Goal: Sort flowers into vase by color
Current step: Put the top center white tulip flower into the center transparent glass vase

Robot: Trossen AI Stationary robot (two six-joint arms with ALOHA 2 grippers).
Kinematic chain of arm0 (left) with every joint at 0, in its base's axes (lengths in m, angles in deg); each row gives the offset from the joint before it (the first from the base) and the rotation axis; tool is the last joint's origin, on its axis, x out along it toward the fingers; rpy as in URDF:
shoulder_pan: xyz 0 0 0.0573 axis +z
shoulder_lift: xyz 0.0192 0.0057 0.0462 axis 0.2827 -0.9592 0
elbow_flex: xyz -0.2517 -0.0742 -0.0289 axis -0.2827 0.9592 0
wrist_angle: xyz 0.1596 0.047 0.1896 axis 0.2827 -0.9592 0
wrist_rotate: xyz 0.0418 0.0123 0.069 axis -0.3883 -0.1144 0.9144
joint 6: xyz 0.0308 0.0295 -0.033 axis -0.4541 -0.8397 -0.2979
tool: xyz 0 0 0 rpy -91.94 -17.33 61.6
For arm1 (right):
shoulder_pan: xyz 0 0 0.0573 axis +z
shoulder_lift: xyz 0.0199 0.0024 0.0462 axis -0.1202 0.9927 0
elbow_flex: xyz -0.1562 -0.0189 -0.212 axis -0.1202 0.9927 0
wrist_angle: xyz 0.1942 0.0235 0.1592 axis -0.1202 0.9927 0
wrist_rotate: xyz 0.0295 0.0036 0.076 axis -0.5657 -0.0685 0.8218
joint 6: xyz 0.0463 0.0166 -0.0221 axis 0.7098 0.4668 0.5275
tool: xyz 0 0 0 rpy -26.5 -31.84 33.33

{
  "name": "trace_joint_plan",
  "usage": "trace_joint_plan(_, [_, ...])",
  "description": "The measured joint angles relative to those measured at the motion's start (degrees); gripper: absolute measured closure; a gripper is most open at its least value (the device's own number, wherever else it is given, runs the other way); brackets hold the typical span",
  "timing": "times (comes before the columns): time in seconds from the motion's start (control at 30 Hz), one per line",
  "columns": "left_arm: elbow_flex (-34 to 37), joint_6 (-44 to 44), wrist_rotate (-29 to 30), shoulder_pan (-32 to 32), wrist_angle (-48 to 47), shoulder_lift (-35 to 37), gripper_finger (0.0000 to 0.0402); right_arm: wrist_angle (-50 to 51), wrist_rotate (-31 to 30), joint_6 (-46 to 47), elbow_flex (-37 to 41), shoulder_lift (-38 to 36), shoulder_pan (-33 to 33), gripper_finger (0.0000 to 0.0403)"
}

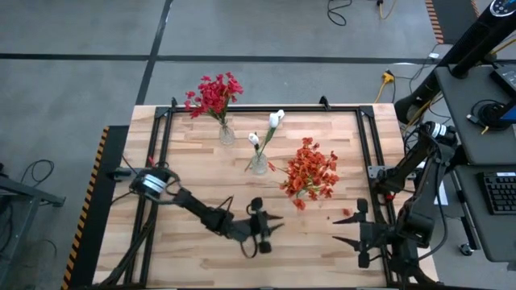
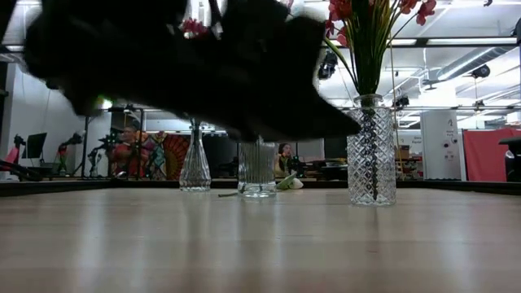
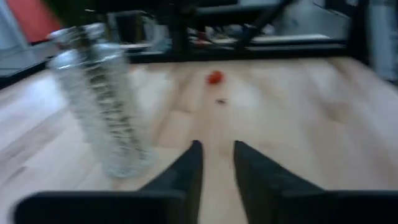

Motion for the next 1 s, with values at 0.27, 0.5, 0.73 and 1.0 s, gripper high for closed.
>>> trace_joint_plan(0.27, [-2.35, 3.41, 2.55, 5.27, 9.23, -7.3, 0.0395, 0.05, -5.29, 0.59, 0.64, -0.07, -0.02, 0.0225])
trace_joint_plan(0.5, [-5.69, -0.43, 2.52, 5.76, 8.72, -10.16, 0.0401, 0.05, -5.46, 0.15, 0.69, -0.07, -0.04, 0.0225])
trace_joint_plan(0.73, [-5.99, -0.72, 2.58, 7.64, 6.14, -10.33, 0.0401, 0.08, -5.9, 0.0, 0.73, -0.07, -0.04, 0.0225])
trace_joint_plan(1.0, [-5.9, -2.25, 2.02, 10.26, 3.07, -10.33, 0.0401, 0.16, -5.89, -0.55, 0.73, -0.07, -0.04, 0.0225])
